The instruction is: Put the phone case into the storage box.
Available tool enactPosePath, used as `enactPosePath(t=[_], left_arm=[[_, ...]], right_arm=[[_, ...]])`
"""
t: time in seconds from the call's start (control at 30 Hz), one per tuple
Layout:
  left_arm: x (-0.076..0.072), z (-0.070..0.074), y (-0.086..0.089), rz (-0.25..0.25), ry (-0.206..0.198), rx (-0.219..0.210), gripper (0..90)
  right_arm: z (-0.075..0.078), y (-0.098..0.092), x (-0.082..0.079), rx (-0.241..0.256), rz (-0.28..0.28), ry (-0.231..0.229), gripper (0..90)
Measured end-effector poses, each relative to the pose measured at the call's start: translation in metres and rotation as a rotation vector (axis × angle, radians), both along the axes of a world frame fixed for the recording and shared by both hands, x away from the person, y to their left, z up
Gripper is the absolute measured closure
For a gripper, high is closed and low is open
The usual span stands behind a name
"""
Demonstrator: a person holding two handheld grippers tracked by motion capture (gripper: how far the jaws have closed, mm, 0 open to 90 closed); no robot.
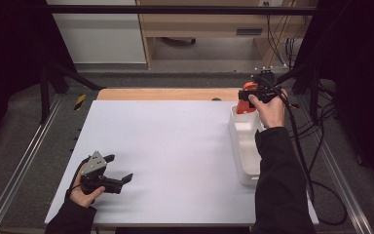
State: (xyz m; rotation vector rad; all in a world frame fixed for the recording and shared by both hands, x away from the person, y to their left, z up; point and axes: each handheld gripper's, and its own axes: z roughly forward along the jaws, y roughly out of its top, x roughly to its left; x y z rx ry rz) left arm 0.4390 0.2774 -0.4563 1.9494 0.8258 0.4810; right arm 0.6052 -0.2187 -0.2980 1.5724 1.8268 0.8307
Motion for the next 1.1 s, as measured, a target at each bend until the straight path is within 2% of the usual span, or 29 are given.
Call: enactPosePath(t=[0.33, 1.1], left_arm=[[0.000, -0.001, -0.001, -0.004, 0.002, 0.005, 0.0], [0.000, -0.001, -0.002, -0.012, 0.005, 0.012, 0.0]], right_arm=[[-0.012, -0.002, 0.006, 0.012, -0.019, 0.025, 15.5], [-0.040, 0.007, 0.023, -0.007, -0.053, 0.078, 15.4]])
